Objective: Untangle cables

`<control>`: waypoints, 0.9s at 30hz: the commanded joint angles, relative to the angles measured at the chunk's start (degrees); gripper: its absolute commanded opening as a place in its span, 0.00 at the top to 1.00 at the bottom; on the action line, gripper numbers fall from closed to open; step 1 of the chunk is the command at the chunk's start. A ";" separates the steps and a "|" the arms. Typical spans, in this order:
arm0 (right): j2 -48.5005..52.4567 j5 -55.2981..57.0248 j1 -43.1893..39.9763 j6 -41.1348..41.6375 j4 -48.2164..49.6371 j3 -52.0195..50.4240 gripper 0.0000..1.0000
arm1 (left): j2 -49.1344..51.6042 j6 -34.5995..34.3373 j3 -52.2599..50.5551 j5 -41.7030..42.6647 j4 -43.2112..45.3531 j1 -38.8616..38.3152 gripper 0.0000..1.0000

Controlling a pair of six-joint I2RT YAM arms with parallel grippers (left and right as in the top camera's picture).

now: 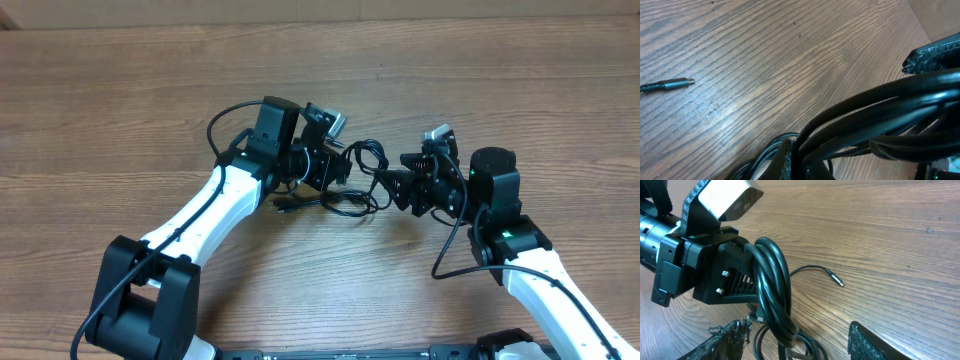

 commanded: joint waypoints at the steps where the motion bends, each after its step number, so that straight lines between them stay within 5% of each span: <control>1: 0.07 0.59 0.39 -3.13 0.28 0.37 0.37 | -1.70 -1.14 0.76 -0.17 0.31 -0.90 0.96; 10: 0.07 -2.49 0.44 -7.54 0.46 0.37 0.59 | -1.70 -2.21 0.76 -0.31 0.31 -1.25 0.96; 15: 0.07 -2.38 0.44 -7.56 0.44 0.37 0.83 | -1.70 -2.23 0.76 -0.31 0.33 -1.25 0.96; 22: 0.07 -2.40 0.44 -7.52 0.46 0.35 0.96 | -1.70 -2.19 0.76 -0.33 0.33 -1.86 0.96; 27: 0.07 -2.43 0.44 -7.48 0.39 0.35 0.96 | -1.70 -2.16 0.76 -0.35 0.33 -2.01 0.96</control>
